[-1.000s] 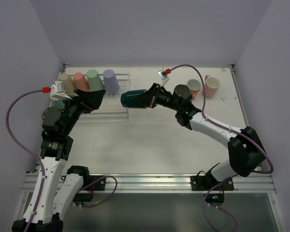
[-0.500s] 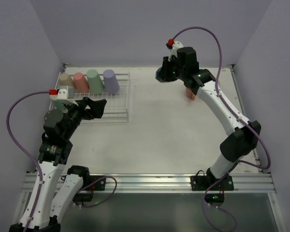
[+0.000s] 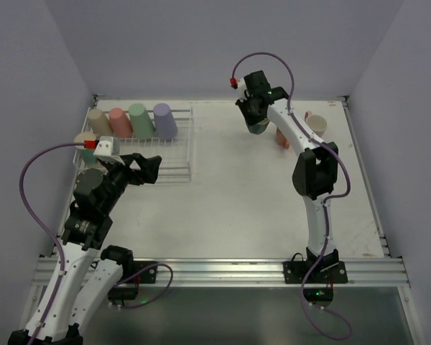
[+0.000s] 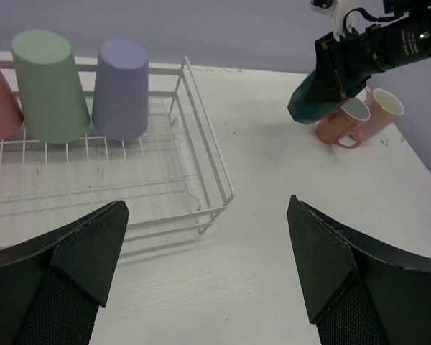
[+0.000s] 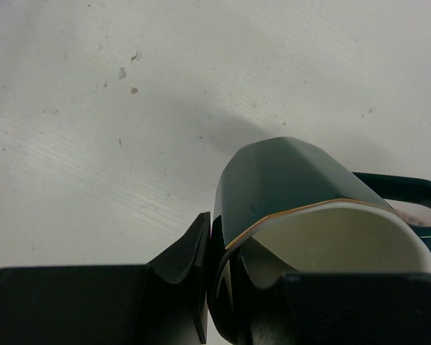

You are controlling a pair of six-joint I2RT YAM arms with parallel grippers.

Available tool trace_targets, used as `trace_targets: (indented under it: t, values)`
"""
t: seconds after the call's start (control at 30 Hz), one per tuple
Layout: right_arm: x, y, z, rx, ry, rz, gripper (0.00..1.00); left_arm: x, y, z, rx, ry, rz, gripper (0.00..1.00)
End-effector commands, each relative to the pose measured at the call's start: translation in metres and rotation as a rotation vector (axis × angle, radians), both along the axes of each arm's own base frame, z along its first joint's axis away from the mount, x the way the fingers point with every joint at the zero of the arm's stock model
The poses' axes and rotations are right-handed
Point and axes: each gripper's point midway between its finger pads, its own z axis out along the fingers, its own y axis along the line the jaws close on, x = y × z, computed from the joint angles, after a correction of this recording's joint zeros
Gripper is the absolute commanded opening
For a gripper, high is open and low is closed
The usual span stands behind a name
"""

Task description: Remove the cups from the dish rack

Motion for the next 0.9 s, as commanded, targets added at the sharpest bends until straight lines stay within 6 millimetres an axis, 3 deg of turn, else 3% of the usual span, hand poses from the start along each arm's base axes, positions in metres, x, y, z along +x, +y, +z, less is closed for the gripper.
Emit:
trace_targets:
  t: [0.0,0.37,0.87]
  values:
    - [0.019,0.004,0.043,-0.034,-0.128,0.08,0.0,0.005,0.002,0.004,0.034,-0.043,0.016,1.0]
    - [0.017,0.008,-0.015,-0.077,-0.021,0.145,0.0,0.007,-0.001,0.001,0.046,-0.026,0.005,1.0]
    - [0.01,-0.006,-0.044,-0.091,0.051,0.132,0.04,0.011,0.003,-0.001,0.055,-0.02,0.031,1.0]
